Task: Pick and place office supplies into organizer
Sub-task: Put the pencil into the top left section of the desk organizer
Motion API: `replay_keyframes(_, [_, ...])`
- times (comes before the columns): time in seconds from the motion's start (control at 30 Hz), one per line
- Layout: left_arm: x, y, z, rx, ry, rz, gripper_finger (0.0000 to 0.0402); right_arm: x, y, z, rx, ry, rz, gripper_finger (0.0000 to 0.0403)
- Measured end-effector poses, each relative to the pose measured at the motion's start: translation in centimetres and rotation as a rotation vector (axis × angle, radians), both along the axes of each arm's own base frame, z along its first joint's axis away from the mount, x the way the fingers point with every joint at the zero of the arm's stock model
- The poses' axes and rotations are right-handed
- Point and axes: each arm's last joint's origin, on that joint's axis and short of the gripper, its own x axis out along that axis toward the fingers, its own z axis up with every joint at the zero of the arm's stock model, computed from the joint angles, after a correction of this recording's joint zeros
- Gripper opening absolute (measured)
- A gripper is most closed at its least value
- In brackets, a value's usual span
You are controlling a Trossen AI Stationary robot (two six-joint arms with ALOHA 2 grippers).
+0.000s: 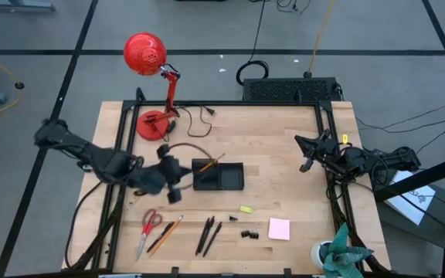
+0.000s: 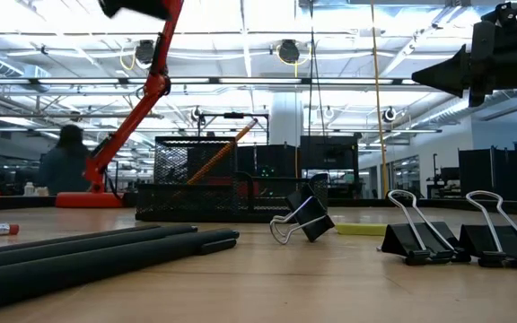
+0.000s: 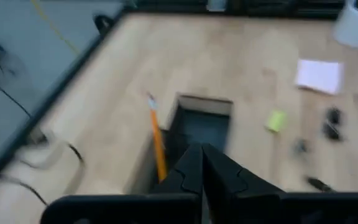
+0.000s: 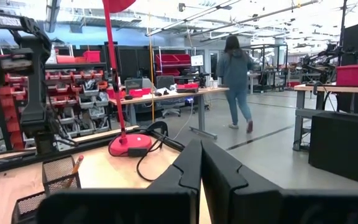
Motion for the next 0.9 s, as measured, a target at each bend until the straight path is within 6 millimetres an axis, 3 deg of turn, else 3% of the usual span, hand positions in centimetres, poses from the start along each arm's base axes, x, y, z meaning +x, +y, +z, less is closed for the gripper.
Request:
replay_keyframes(0.1, [-0.2, -1.9, -0.5, -0.074, 0.052, 0.018, 0.0004, 0.0, 0.0, -0.1, -0.001, 0.005, 0.0, 0.0004])
replay_keyframes(0.23, [-0.1, -4.2, -2.9, -0.223, 0.171, 0.05, 0.0005, 0.0, 0.0, -0.1, 0.001, 0.006, 0.0, 0.0004])
replay_keyframes(0.43, [1.0, -8.0, -8.4, -0.351, 0.407, 0.132, 0.0004, 0.0, 0.0, 0.0, 0.004, 0.001, 0.001, 0.0004])
replay_keyframes(0.63, [2.2, -9.4, -13.1, -0.417, 0.589, 0.264, 0.0005, 0.0, 0.0, 0.0, 0.006, -0.007, 0.001, 0.0004])
replay_keyframes(0.73, [2.8, -9.5, -13.6, -0.427, 0.598, 0.292, 0.0021, 0.0, 0.0, 0.0, 0.006, -0.007, 0.001, 0.0004])
replay_keyframes(0.9, [3.8, -9.3, -12.4, -0.485, 0.559, 0.311, 0.0061, 0.0, 0.0, 0.2, 0.009, -0.023, 0.001, 0.0004])
